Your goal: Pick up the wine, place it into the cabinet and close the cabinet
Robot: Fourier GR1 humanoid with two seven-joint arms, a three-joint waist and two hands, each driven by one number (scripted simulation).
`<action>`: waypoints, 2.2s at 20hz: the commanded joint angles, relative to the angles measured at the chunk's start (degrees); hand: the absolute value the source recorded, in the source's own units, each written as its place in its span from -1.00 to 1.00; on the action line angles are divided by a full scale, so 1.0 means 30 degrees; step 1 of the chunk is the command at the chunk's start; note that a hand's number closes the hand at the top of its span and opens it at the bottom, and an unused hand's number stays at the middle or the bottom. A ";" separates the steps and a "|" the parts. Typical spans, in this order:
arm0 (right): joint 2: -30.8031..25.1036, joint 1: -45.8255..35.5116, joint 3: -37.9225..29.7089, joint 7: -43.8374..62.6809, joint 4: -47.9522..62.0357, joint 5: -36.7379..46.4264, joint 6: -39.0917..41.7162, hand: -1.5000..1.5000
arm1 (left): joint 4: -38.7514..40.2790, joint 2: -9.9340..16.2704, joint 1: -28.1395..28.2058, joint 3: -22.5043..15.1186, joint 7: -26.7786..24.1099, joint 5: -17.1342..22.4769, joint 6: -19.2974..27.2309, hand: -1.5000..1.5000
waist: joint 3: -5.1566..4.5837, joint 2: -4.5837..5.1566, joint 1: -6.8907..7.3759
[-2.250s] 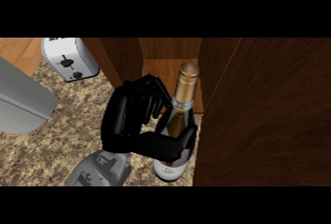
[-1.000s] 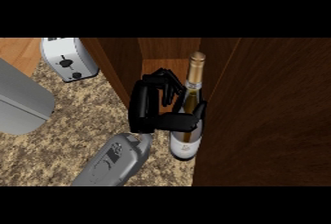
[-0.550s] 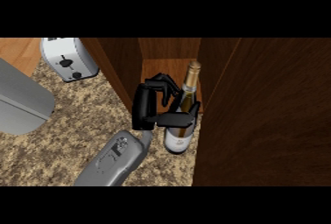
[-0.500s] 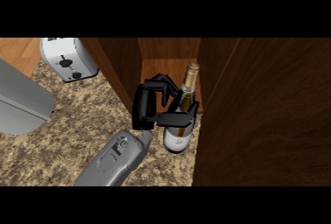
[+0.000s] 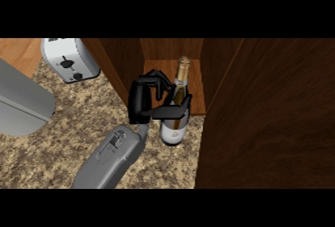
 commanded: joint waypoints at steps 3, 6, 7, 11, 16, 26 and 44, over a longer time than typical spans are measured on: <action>-0.0334 0.0052 -0.1155 0.0062 -0.0640 -0.1765 0.0087 -1.00 | 0.0874 -0.0114 -0.1129 0.0763 0.0586 0.0241 0.0445 1.00 | 0.0009 -0.0007 0.0079; -0.0653 -0.0208 -0.1697 0.1368 -0.2023 -0.2816 -0.0056 -1.00 | 0.2951 -0.0116 -0.1912 0.1602 -0.0607 0.0342 -0.0829 1.00 | 0.0005 0.0010 -0.0054; 0.0322 0.1078 0.0553 0.2037 -0.3321 -0.0864 -0.0616 -1.00 | 0.2363 -0.0116 -0.1079 0.1493 -0.0324 0.0433 -0.1180 1.00 | -0.0002 -0.0032 -0.0019; -0.0106 -0.0125 -0.1009 0.0920 -0.1292 -0.2186 -0.0085 -1.00 | 0.5571 -0.0110 -0.3650 0.3232 -0.0693 0.1123 -0.2485 1.00 | 0.0002 0.0061 -0.0164; 0.0491 0.0967 0.0219 0.0918 -0.2238 -0.1107 -0.0233 -1.00 | 0.7152 -0.0111 -0.4204 0.3543 -0.0921 0.1330 -0.2857 1.00 | 0.0004 0.0034 -0.0158; 0.0494 0.0536 0.0425 0.0539 -0.1551 -0.1145 -0.0079 -1.00 | 1.1216 -0.0109 -0.7159 0.4283 -0.3319 0.1388 -0.2246 1.00 | 0.0002 0.0095 -0.0332; 0.0640 0.0312 0.0717 -0.0088 -0.0706 -0.1208 0.0499 -1.00 | 1.6541 -0.0113 -1.0865 0.8283 -0.5097 0.3441 -0.2832 1.00 | -0.0007 0.0307 -0.0840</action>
